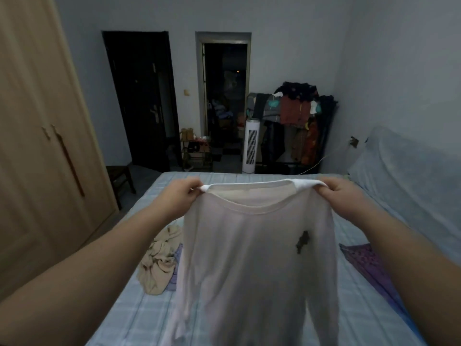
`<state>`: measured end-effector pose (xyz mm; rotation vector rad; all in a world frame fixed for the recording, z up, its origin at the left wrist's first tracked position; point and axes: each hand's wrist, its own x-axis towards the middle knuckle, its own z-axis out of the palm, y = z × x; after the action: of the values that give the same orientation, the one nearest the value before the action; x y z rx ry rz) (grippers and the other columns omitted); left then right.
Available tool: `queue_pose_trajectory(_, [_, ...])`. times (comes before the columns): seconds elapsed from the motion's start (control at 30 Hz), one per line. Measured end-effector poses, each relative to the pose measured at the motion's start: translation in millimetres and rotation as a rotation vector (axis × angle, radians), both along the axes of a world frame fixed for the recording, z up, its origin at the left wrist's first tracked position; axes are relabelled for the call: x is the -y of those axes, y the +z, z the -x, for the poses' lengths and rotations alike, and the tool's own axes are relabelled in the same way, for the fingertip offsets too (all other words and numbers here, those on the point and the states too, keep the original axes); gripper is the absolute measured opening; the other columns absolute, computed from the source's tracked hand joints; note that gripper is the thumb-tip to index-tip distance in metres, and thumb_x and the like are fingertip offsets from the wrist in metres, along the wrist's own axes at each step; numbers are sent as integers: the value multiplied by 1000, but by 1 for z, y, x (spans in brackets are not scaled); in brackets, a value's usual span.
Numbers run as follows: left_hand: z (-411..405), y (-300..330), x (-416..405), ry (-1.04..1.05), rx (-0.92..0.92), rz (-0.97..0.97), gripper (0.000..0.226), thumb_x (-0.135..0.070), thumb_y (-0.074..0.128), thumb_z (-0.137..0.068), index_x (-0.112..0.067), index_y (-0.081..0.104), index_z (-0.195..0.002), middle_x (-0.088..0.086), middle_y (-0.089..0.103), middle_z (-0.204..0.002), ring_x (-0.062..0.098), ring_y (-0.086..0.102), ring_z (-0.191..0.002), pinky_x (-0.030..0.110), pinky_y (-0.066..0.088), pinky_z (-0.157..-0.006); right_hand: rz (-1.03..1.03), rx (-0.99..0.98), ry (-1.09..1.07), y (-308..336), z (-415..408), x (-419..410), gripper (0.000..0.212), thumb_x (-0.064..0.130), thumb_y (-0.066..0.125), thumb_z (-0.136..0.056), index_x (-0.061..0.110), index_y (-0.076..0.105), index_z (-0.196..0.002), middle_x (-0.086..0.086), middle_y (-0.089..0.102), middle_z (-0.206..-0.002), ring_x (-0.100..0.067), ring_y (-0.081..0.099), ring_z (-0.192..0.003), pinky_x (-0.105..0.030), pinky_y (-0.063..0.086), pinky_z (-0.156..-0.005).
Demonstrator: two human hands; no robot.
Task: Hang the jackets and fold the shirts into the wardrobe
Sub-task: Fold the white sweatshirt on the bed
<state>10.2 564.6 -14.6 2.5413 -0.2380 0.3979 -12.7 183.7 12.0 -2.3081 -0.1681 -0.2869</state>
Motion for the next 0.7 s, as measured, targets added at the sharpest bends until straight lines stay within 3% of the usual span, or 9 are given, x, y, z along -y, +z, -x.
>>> queue_pose_trajectory(0.13, [-11,-4,24,118,1,152,20,-22,48,-101,-17,68,-100,-2,62,-96,19,58,-95,34,46,-78,-165,39,-55,-14,-7,6,21,20,46,-103,21,67,-105,2,64,-101,-22,58,-100,-34,42,-80])
queue_pose_trajectory(0.3, [-9,-13,54,124,-87,443,24,-28,41,-103,-17,59,-91,0,56,-87,20,53,-86,32,38,-67,-113,63,-185,-29,-24,23,23,28,50,-100,14,68,-97,-6,67,-92,-29,60,-89,-36,44,-72])
queue_pose_trajectory(0.37, [0,-12,53,22,-124,310,15,-34,50,-100,-21,56,-94,-6,55,-87,15,54,-82,26,38,-65,-88,140,-272,-31,-26,35,22,33,51,-99,16,65,-94,-3,63,-86,-27,58,-85,-36,40,-70])
queue_pose_trajectory(0.43, [7,-11,46,-100,-165,19,16,-35,61,-94,-27,55,-106,-14,56,-95,9,55,-87,19,36,-66,-47,206,-300,-34,-26,47,21,39,48,-99,25,59,-89,6,58,-79,-21,54,-77,-35,37,-65])
queue_pose_trajectory(0.5, [3,-15,39,-138,-139,-150,14,-29,65,-91,-27,56,-102,-10,56,-95,14,55,-91,22,35,-67,68,274,-274,-37,-26,57,27,41,42,-101,27,53,-81,7,54,-74,-17,51,-69,-34,33,-58])
queue_pose_trajectory(0.57, [-3,-24,31,-76,-71,-194,10,-29,65,-91,-26,56,-89,-4,54,-90,19,54,-88,29,33,-68,140,315,-248,-42,-27,60,31,38,39,-102,24,52,-78,5,53,-74,-17,49,-69,-33,31,-56])
queue_pose_trajectory(0.7, [-7,-54,29,211,-93,-54,20,-25,56,-96,-15,61,-80,5,62,-83,26,57,-83,34,35,-62,-39,282,-233,-63,-29,54,28,29,35,-102,22,49,-79,1,53,-77,-18,50,-71,-34,34,-59])
